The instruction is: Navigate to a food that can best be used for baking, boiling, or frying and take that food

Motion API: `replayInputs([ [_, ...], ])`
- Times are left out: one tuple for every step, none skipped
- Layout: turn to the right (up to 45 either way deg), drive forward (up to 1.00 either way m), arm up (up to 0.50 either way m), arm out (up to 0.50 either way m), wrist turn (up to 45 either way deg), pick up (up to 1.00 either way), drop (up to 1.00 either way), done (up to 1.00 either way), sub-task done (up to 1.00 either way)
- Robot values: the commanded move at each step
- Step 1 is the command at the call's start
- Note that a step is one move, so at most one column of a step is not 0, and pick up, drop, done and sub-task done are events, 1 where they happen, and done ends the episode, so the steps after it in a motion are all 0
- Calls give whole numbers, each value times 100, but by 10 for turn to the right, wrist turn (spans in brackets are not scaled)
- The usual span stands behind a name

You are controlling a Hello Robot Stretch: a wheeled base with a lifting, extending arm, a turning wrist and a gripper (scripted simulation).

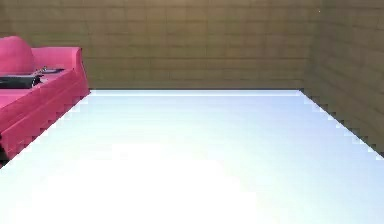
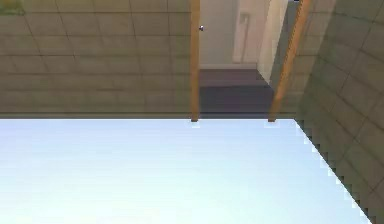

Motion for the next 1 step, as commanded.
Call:
replayInputs([
  [450,0,0,0,0,0,0,0,0],
])
